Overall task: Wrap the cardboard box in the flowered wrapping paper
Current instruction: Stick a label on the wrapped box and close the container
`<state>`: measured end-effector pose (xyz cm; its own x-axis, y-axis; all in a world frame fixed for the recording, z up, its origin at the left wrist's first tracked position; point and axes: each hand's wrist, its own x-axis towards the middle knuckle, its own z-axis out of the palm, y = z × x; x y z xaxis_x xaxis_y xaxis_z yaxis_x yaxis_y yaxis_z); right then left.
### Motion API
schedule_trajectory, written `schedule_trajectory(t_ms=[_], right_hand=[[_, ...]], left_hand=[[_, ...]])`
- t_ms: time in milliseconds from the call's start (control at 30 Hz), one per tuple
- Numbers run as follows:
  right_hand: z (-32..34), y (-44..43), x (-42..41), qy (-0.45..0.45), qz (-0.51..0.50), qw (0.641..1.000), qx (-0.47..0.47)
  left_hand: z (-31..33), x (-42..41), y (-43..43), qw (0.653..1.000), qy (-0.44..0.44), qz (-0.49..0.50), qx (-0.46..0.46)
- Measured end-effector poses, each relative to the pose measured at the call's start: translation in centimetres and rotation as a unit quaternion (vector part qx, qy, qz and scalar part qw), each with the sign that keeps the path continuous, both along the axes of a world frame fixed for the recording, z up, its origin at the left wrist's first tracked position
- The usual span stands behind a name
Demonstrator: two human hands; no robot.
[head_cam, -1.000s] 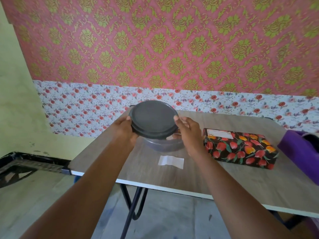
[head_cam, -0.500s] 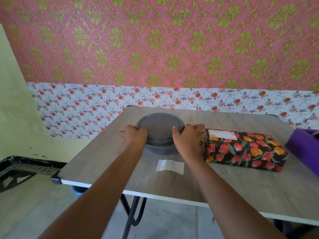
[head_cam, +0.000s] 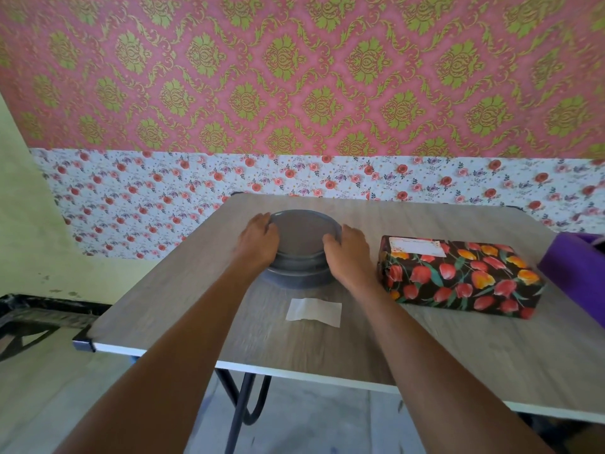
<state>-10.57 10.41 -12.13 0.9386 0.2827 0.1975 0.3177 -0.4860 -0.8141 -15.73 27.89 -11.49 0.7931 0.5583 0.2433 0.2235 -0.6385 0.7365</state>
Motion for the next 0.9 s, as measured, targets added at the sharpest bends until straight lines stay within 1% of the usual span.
schedule_trajectory(t_ms=[33, 100, 200, 300, 500, 567, 600, 667, 733, 900], right_hand=[[0.1, 0.2, 0.1, -0.004, -0.001, 1.0, -0.007], [0.4, 0.4, 0.5, -0.031, 0.0, 0.998, -0.055], [0.5, 0.6, 1.0, -0.085, -0.003, 0.989, -0.125], [0.6, 1.0, 1.5, -0.061, 0.01, 0.989, -0.137], [0.4, 1.2, 2.6, -0.047, 0.01, 0.987, -0.154], [0.1, 1.3, 2.7, -0.051, 0.01, 0.986, -0.156], [0.0, 1.3, 2.6, -0.051, 0.008, 0.987, -0.153], [-0.3, 1.3, 2.4, -0.058, 0.003, 0.988, -0.144], [-0.6, 1.4, 2.3, -0.064, -0.004, 0.988, -0.14], [-0.9, 1.5, 1.9, -0.057, -0.011, 0.99, -0.129]], left_hand=[[0.0, 0.1, 0.1, 0.999, 0.015, -0.009, 0.032], [0.2, 0.5, 0.4, 0.993, 0.047, -0.019, 0.102], [0.5, 1.0, 1.1, 0.981, 0.087, -0.036, 0.169], [0.7, 1.6, 1.6, 0.971, 0.115, -0.053, 0.205], [0.6, 2.0, 2.1, 0.97, 0.107, -0.057, 0.209], [1.1, 2.0, 1.6, 0.968, 0.138, -0.048, 0.203], [1.1, 2.1, 1.3, 0.973, 0.138, -0.045, 0.182], [0.9, 2.1, 1.1, 0.966, 0.169, -0.045, 0.192], [0.7, 2.2, 1.2, 0.965, 0.19, -0.029, 0.176], [-0.1, 2.6, 1.4, 0.972, 0.17, -0.046, 0.154]])
